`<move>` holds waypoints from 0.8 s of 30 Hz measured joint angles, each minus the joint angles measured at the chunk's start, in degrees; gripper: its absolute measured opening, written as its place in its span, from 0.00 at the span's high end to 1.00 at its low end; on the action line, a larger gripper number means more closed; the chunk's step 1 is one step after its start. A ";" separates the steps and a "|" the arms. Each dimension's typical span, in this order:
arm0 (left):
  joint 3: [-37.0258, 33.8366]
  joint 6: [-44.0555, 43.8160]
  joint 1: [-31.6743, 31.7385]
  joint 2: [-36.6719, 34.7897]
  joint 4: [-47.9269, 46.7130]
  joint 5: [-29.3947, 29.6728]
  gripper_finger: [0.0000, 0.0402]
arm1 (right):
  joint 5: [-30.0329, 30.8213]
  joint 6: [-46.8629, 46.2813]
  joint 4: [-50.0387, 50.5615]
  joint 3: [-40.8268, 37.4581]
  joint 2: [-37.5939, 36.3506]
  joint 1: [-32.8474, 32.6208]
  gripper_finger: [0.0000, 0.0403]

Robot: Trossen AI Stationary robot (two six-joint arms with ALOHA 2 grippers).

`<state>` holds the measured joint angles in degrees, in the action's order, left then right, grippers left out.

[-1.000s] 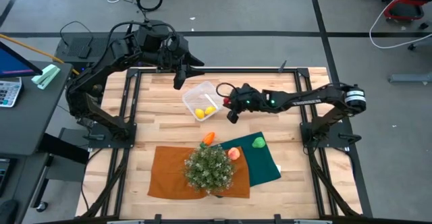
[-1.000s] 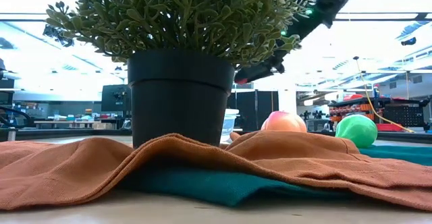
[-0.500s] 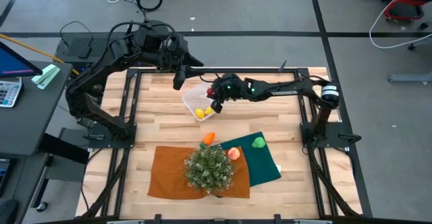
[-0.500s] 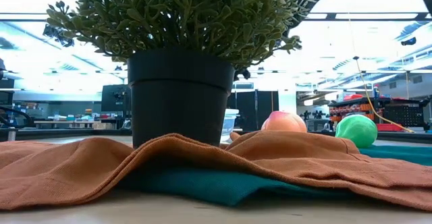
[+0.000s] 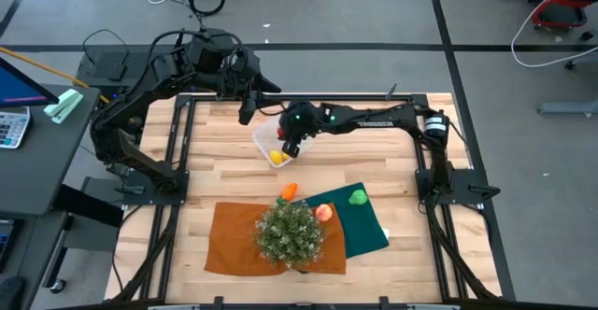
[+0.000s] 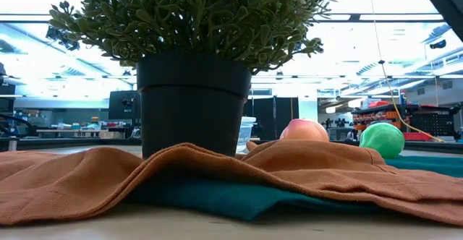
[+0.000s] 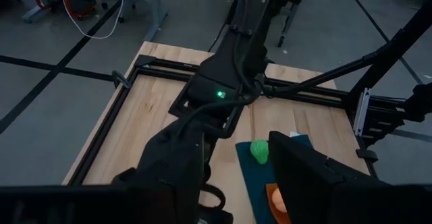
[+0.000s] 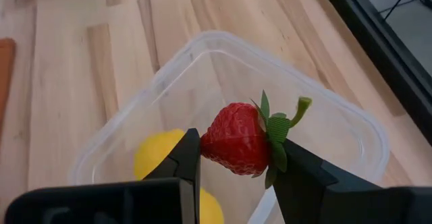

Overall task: Pick and placing Produce into tupperware
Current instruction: Put the strawberry into the transparent container

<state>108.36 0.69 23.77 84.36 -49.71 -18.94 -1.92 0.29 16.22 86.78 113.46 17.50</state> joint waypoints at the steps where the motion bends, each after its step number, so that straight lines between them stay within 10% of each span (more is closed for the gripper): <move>1: 0.00 0.00 0.00 0.00 0.02 0.00 0.57 | -0.01 0.16 0.98 1.07 0.57 0.01 0.77; 24: 0.00 -0.48 0.00 -0.02 -0.68 0.00 0.56 | -0.08 -0.26 16.95 13.71 12.08 0.39 0.77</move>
<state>108.36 0.21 23.77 84.33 -50.40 -18.94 -2.00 0.03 33.17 100.49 125.53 17.89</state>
